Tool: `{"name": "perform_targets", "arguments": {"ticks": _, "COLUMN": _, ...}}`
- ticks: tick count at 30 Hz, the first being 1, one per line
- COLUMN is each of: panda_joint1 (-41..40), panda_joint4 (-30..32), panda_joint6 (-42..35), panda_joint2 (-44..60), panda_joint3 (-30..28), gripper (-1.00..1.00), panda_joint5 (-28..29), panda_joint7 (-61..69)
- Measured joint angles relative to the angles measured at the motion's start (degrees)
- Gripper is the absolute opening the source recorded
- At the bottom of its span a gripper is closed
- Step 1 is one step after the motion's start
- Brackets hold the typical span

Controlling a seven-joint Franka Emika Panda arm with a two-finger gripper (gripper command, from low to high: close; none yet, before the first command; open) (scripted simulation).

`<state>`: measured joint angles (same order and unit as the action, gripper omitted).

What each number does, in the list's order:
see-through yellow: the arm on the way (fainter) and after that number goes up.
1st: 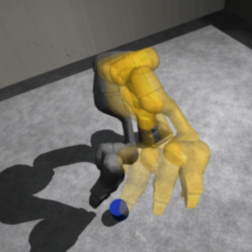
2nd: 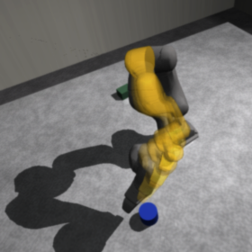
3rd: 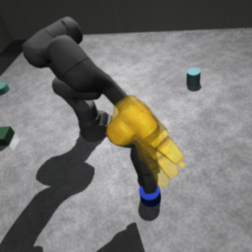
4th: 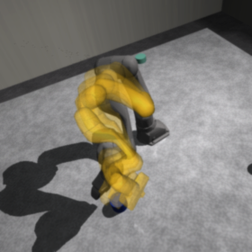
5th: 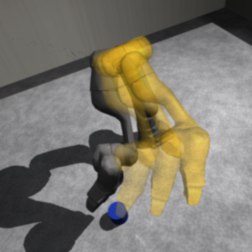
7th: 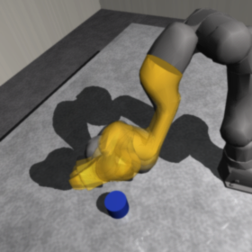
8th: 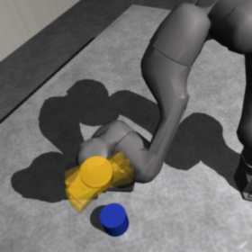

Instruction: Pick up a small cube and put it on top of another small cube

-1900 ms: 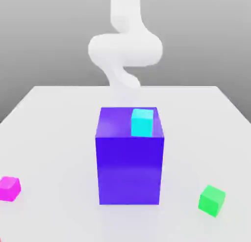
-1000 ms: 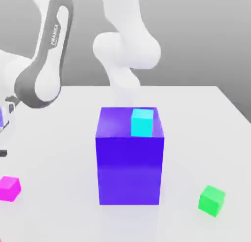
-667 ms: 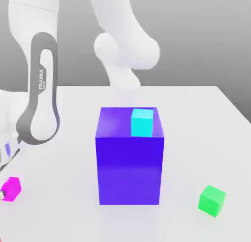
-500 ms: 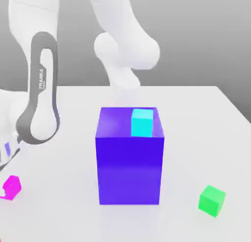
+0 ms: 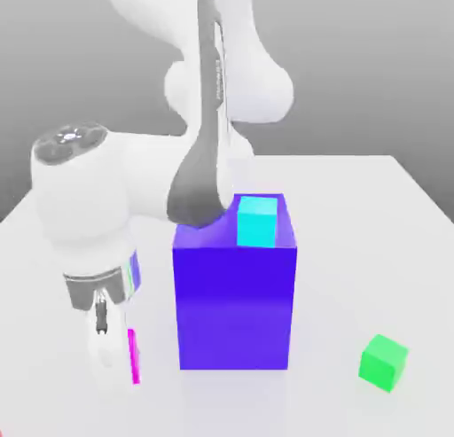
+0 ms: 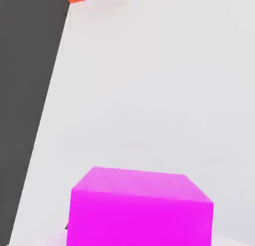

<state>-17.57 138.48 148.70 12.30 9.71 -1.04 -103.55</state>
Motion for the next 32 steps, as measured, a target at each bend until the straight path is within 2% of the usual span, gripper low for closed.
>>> {"name": "perform_targets", "arguments": {"ticks": 8, "panda_joint1": 12.1, "panda_joint4": -0.8, "panda_joint6": -4.0, "panda_joint2": -2.0, "panda_joint3": 11.1, "gripper": -1.0, "panda_joint5": 0.9, "panda_joint7": -4.3}}
{"name": "perform_targets", "arguments": {"ticks": 12, "panda_joint1": 18.5, "panda_joint4": 2.8, "panda_joint6": -2.5, "panda_joint2": -5.2, "panda_joint3": 16.3, "gripper": -1.0, "panda_joint5": 2.2, "panda_joint7": -11.3}}
{"name": "perform_targets", "arguments": {"ticks": 15, "panda_joint1": 20.9, "panda_joint4": 7.1, "panda_joint6": 1.3, "panda_joint2": -7.2, "panda_joint3": 17.0, "gripper": -1.0, "panda_joint5": 4.7, "panda_joint7": -18.1}}
{"name": "perform_targets", "arguments": {"ticks": 21, "panda_joint1": 24.1, "panda_joint4": 7.4, "panda_joint6": 9.2, "panda_joint2": 0.9, "panda_joint3": 12.4, "gripper": -1.0, "panda_joint5": 14.1, "panda_joint7": -26.0}}
{"name": "perform_targets", "arguments": {"ticks": 22, "panda_joint1": 24.9, "panda_joint4": 7.3, "panda_joint6": 10.3, "panda_joint2": 2.3, "panda_joint3": 11.3, "gripper": 1.0, "panda_joint5": 15.6, "panda_joint7": -27.1}}
{"name": "perform_targets", "arguments": {"ticks": 28, "panda_joint1": 25.3, "panda_joint4": 7.3, "panda_joint6": 10.9, "panda_joint2": 3.0, "panda_joint3": 10.8, "gripper": 1.0, "panda_joint5": 16.4, "panda_joint7": -27.6}}
{"name": "perform_targets", "arguments": {"ticks": 32, "panda_joint1": 23.6, "panda_joint4": 7.6, "panda_joint6": 7.2, "panda_joint2": -1.5, "panda_joint3": 13.4, "gripper": 1.0, "panda_joint5": 11.5, "panda_joint7": -24.1}}
